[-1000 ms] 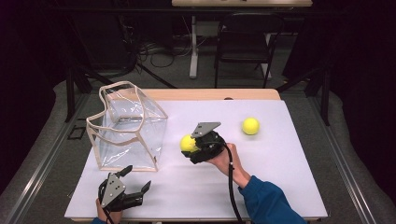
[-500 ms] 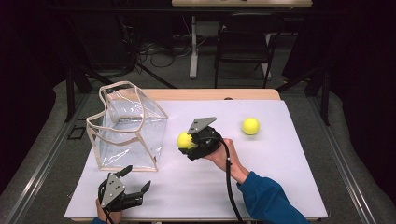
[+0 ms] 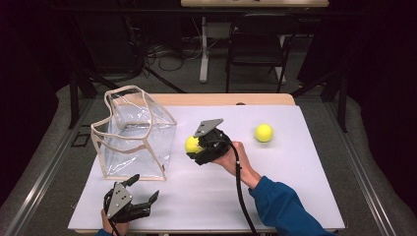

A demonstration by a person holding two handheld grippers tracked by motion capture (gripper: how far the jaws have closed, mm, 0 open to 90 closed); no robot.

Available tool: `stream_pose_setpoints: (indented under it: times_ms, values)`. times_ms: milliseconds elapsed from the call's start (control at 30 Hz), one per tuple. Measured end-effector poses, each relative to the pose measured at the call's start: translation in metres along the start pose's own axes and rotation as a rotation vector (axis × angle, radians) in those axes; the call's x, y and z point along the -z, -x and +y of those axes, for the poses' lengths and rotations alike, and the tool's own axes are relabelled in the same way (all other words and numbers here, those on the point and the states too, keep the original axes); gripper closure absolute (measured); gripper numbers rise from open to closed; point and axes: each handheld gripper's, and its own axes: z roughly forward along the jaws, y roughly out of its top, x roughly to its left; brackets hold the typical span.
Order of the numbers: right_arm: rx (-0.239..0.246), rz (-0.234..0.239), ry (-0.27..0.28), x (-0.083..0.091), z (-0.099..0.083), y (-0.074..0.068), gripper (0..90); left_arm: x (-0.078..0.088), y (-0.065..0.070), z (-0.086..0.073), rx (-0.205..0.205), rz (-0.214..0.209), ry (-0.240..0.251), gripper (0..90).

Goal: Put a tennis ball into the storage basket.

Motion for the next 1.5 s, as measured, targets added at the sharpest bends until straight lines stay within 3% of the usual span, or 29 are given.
stream_pose_setpoints:
  times_ms: [633, 1500]
  values:
    - [0.008, -0.002, -0.007, -0.002, 0.014, 0.009, 26.0, 0.000, 0.000, 0.000, 0.010, 0.001, 0.006, 16.2]
    - [0.029, 0.006, -0.016, -0.009, 0.035, 0.010, 26.0, 0.001, -0.001, 0.000, 0.007, 0.004, 0.015, 16.2]
